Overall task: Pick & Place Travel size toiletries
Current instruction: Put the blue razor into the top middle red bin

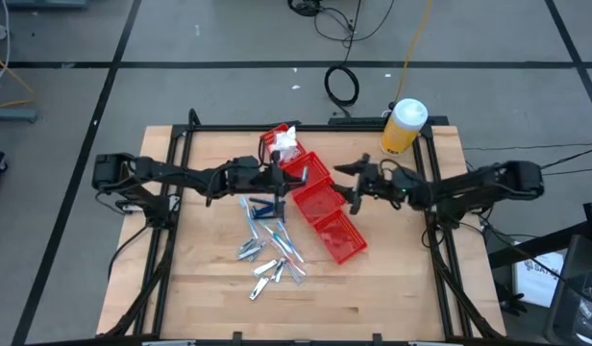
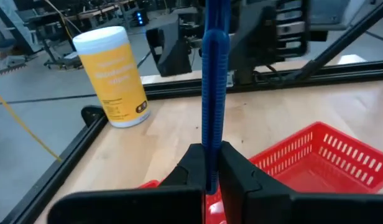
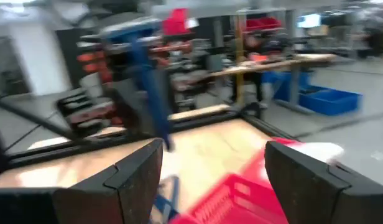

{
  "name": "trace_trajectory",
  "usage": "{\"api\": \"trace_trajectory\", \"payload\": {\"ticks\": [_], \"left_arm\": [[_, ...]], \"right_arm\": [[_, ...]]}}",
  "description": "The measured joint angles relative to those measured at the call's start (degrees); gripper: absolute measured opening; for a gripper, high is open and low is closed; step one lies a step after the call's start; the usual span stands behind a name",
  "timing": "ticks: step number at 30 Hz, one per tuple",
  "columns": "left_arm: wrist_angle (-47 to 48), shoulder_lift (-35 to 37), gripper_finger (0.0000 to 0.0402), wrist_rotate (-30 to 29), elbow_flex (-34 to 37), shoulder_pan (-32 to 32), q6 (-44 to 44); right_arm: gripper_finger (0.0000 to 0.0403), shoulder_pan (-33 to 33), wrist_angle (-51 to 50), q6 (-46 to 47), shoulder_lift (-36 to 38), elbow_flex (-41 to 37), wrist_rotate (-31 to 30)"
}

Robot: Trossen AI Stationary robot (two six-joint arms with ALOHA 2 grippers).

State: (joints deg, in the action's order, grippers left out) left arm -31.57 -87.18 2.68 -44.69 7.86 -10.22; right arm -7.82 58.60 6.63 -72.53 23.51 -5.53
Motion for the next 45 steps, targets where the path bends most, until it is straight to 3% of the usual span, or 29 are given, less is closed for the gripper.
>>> {"api": "trace_trajectory", "payload": {"ticks": [9,12,19,24,31,34,38,42,45], "left_arm": [[1.3,0.0,0.0009,1.3,-0.1,1.8,0.5],[1.4,0.0,0.0016,1.4,-0.1,1.8,0.9],[1.4,0.0,0.0009,1.4,-0.1,1.8,1.0],[1.4,0.0,0.0019,1.4,-0.1,1.8,1.6],[1.0,0.0,0.0011,3.2,-0.1,1.6,1.8],[1.1,0.0,0.0032,2.7,-0.1,0.9,2.1],[5.4,1.5,0.006,-2.7,-0.1,-0.2,4.3],[14.4,5.1,0.0081,-15.8,-0.1,-1.8,3.9],[19.7,7.8,0.0086,-23.6,-0.1,-2.6,4.6]], "right_arm": [[0.0267,1.6,0.6,-6.1,-11.8,12.8,3.1],[0.0267,1.6,0.3,-6.3,-14.2,15.2,6.0],[0.026,1.5,0.3,-8.2,-15.7,17.0,5.7],[0.0194,1.6,0.8,-8.9,-15.7,17.0,5.7],[0.004,0.9,-1.1,-9.3,-15.6,17.0,5.6],[0.002,0.3,-1.3,-9.7,-15.6,17.0,5.8],[0.0026,-0.7,-3.0,-10.5,-15.6,17.0,3.2],[0.0021,-3.4,-6.6,-13.5,-15.7,17.0,-2.6],[0.0021,-6.9,-11.2,-13.6,-15.6,17.0,-2.8]]}}
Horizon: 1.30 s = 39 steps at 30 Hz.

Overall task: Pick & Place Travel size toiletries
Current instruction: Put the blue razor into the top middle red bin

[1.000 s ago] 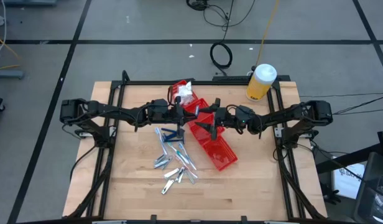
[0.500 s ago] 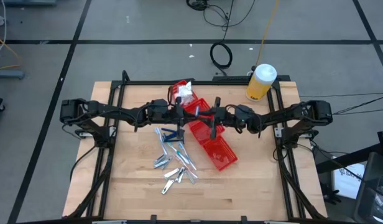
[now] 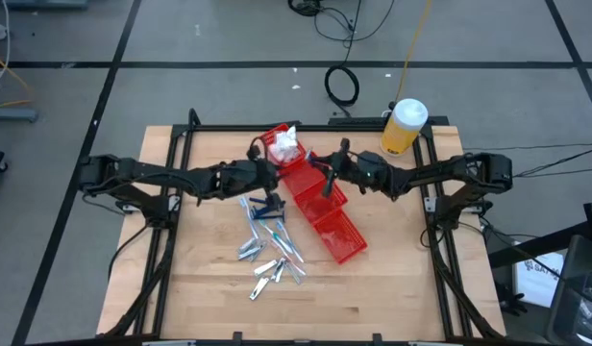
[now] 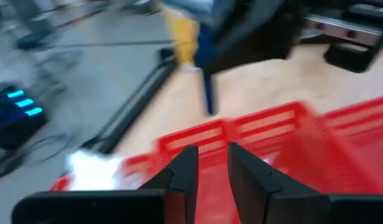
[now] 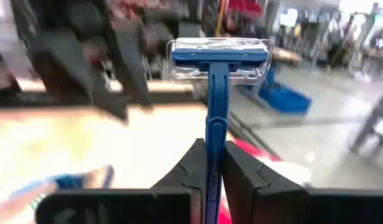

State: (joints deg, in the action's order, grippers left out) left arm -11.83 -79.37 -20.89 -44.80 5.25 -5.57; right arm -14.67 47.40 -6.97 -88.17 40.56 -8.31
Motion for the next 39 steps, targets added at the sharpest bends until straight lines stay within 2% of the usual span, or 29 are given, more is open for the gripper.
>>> {"api": "trace_trajectory", "payload": {"ticks": [2,7,10,18,22,26,29,39], "left_arm": [[3.3,1.5,0.0086,-1.8,0.0,-0.3,0.8],[6.5,2.2,0.0087,-1.9,0.0,-0.5,1.9],[6.9,2.2,0.0087,-2.0,0.0,-0.5,2.1],[7.2,2.2,0.0088,-2.1,0.0,-0.5,3.4],[7.7,2.2,0.0088,-2.1,0.0,-0.5,4.8],[8.4,2.2,0.0088,-2.1,0.0,-0.5,4.8],[9.4,2.1,0.0088,-2.1,0.0,-0.5,5.0],[11.6,2.1,0.0088,-1.9,0.0,-0.4,7.0]], "right_arm": [[0.0021,-2.5,-3.4,0.7,0.0,0.0,2.2],[0.0021,-5.6,-7.3,-0.4,0.0,0.0,12.2],[0.0021,-5.7,-8.8,-1.6,0.0,0.0,14.1],[0.0028,-5.9,-8.2,-3.4,-4.2,0.0,14.2],[0.0059,-5.9,-3.9,-3.3,-8.4,0.0,14.1],[0.0087,-5.8,-0.1,-3.2,-9.4,0.0,13.7],[0.0108,-5.8,-1.0,-3.1,-9.1,0.0,11.2],[0.0187,-5.1,-0.8,0.3,-8.1,0.0,11.3]]}}
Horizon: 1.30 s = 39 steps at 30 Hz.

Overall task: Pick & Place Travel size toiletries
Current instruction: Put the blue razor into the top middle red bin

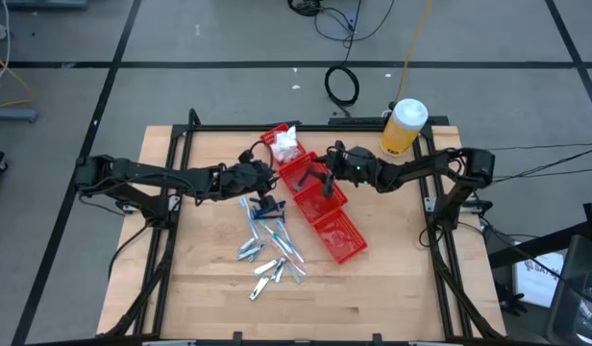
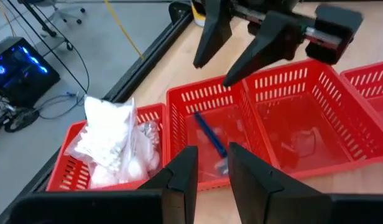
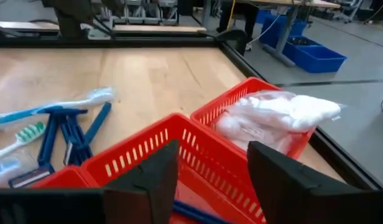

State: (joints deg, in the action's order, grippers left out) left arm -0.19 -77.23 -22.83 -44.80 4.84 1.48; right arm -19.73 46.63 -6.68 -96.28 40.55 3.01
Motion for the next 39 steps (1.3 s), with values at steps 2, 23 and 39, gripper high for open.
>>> {"api": "trace_trajectory", "payload": {"ticks": [2,23,39], "left_arm": [[2.1,0.0,0.0088,1.1,0.0,-0.1,1.8],[2.5,0.0,0.0088,18.5,11.7,2.4,0.8],[-2.7,-8.3,0.0088,19.6,13.6,6.0,4.3]], "right_arm": [[0.0194,1.0,0.0,0.0,2.0,-0.1,0.0],[0.0194,10.4,-6.6,-2.6,13.6,0.0,0.1],[0.0188,10.5,-8.4,-2.6,13.6,0.0,0.1]]}}
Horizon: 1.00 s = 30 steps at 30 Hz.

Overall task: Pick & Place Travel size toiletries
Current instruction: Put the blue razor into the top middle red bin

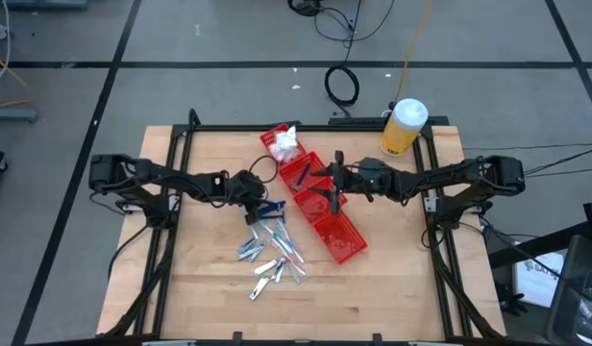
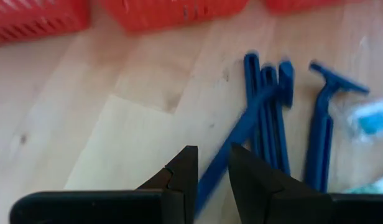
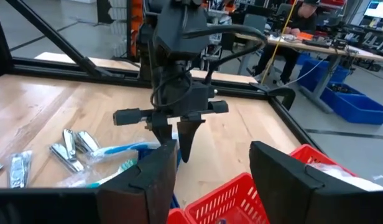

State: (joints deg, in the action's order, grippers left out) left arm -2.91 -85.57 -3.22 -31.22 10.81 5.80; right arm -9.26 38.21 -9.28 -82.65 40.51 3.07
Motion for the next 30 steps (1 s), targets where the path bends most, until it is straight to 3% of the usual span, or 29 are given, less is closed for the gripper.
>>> {"api": "trace_trajectory", "payload": {"ticks": [10,20,30], "left_arm": [[-0.9,-3.9,0.0088,0.4,-0.2,0.0,-2.3],[2.9,-5.0,0.0088,0.6,-0.3,1.2,5.9],[3.5,-5.1,0.0088,0.6,-0.2,1.2,4.7]], "right_arm": [[0.0187,0.0,-1.4,0.0,0.0,0.0,0.0],[0.0187,0.0,-1.7,0.0,0.0,0.0,0.0],[0.0187,0.0,-1.7,0.0,0.0,0.0,0.0]]}}
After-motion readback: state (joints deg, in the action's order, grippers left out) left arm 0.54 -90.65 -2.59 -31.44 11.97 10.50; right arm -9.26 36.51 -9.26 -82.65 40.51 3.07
